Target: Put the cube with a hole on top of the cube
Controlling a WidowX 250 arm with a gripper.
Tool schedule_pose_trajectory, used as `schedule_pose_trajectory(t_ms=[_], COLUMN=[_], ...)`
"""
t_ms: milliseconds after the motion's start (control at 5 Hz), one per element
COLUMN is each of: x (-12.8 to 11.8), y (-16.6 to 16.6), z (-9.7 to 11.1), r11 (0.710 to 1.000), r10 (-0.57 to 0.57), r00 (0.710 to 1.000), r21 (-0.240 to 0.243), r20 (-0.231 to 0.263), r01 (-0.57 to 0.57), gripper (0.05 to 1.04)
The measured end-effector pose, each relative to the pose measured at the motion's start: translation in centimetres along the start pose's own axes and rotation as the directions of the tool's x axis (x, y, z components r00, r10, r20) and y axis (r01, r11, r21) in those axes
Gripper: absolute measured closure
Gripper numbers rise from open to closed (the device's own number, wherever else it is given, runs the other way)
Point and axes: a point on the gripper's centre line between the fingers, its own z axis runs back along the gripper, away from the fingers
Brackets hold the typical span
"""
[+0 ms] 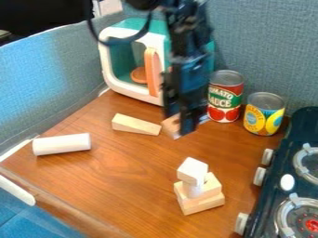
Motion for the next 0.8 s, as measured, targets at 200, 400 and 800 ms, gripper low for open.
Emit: schedule_pose_trajectory(t_ms=[200, 400, 800], x=[0.5, 0.8, 0.4], y=[-3.1, -4.0, -5.0], z=[1.9, 2.9, 3.7], r11=[0.985, 0.977, 0.964], r10=[-0.173, -0.213, -0.266], r00=[0.984, 0.977, 0.964], r21=[0.005, 0.005, -0.016], r20=[-0.041, -0.016, 0.011], r01=[0.173, 0.214, 0.266], gripper=[0.501, 0.502, 0.502])
